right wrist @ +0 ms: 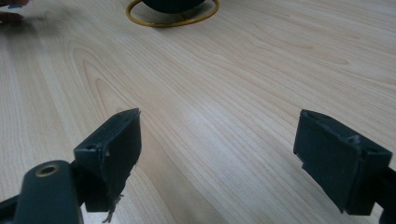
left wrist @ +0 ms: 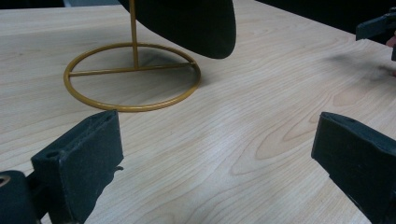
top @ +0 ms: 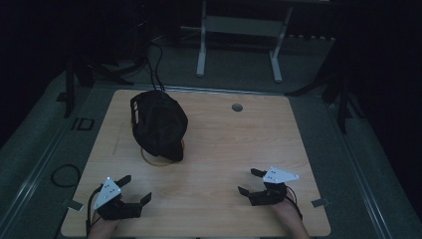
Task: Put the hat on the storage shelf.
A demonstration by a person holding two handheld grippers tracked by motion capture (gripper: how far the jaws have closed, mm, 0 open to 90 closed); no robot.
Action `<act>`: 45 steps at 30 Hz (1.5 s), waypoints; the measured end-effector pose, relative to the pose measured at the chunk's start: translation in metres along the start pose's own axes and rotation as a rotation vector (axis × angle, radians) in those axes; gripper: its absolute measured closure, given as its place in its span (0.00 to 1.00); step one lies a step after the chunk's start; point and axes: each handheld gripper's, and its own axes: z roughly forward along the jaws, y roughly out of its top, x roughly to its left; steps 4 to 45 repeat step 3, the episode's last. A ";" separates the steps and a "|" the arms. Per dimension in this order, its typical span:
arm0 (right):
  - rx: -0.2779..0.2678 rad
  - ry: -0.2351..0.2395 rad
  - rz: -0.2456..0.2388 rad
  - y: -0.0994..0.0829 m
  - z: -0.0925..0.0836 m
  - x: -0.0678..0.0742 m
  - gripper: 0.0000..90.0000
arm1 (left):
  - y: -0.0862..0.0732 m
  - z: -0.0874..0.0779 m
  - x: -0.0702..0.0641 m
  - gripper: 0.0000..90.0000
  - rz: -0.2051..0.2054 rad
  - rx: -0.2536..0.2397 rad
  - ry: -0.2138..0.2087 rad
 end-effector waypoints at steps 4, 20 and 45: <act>-0.001 0.002 0.000 0.000 0.000 0.000 0.17 | 0.000 0.000 0.000 0.03 -0.001 0.000 0.000; -0.001 0.002 0.000 0.000 0.000 0.000 0.17 | 0.000 0.000 0.000 0.03 -0.001 0.000 0.000; -0.001 0.002 0.000 0.000 0.000 0.000 0.17 | 0.000 0.000 0.000 0.03 -0.001 0.000 0.000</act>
